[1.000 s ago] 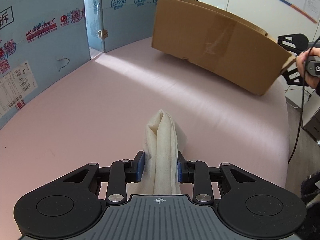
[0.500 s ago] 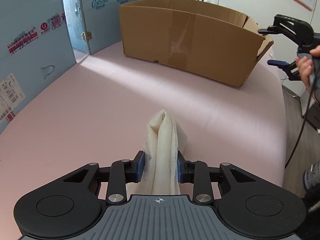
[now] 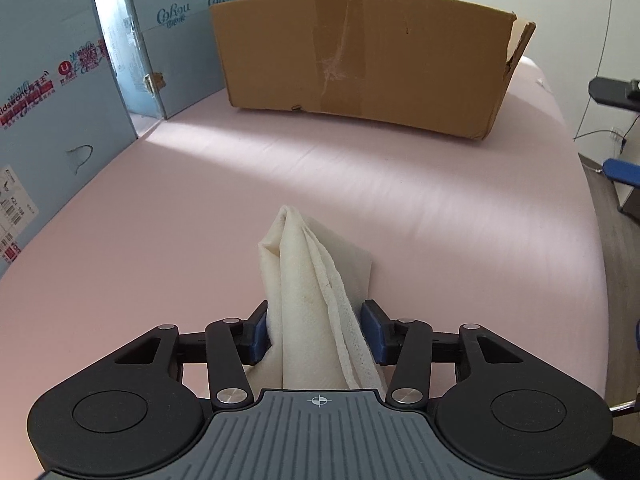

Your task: Fold shopping bag

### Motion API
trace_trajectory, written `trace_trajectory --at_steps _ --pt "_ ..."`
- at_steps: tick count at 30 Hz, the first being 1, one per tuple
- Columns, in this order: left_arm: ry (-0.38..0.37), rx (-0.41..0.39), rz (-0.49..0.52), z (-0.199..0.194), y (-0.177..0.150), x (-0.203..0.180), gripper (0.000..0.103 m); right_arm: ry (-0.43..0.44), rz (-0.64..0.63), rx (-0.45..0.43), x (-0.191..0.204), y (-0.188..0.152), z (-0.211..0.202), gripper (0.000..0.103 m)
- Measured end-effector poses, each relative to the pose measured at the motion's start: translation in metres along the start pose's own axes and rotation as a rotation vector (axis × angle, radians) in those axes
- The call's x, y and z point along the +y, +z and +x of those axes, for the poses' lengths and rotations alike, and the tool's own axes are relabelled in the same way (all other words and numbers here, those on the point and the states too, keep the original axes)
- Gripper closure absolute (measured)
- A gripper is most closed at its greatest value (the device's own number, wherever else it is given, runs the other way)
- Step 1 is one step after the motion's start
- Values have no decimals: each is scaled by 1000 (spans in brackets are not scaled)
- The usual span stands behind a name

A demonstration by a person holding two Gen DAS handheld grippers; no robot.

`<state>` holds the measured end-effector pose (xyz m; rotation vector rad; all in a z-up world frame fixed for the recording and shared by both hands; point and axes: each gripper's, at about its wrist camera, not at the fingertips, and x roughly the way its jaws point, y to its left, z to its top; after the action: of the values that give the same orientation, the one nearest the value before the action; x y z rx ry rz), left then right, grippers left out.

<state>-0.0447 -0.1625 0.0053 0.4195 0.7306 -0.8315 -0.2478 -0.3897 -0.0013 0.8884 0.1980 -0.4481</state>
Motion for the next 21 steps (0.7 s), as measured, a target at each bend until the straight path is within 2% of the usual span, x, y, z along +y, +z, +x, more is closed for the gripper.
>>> trace_trajectory --at_steps 8,11,13,15,21 --pt "28 -94 -10 -2 -15 -4 55 33 -9 58 15 -64 -6 13" --pt "35 -132 -34 -1 -22 -1 46 25 -15 44 16 -74 -7 11" --pt "66 -171 -67 0 -31 0 28 10 -27 32 19 -79 -4 10" --pt "87 -186 -96 2 -35 2 18 21 -62 25 27 -84 4 10" --pt "61 -195 -133 2 -36 11 16 61 -248 -43 58 -111 30 8"
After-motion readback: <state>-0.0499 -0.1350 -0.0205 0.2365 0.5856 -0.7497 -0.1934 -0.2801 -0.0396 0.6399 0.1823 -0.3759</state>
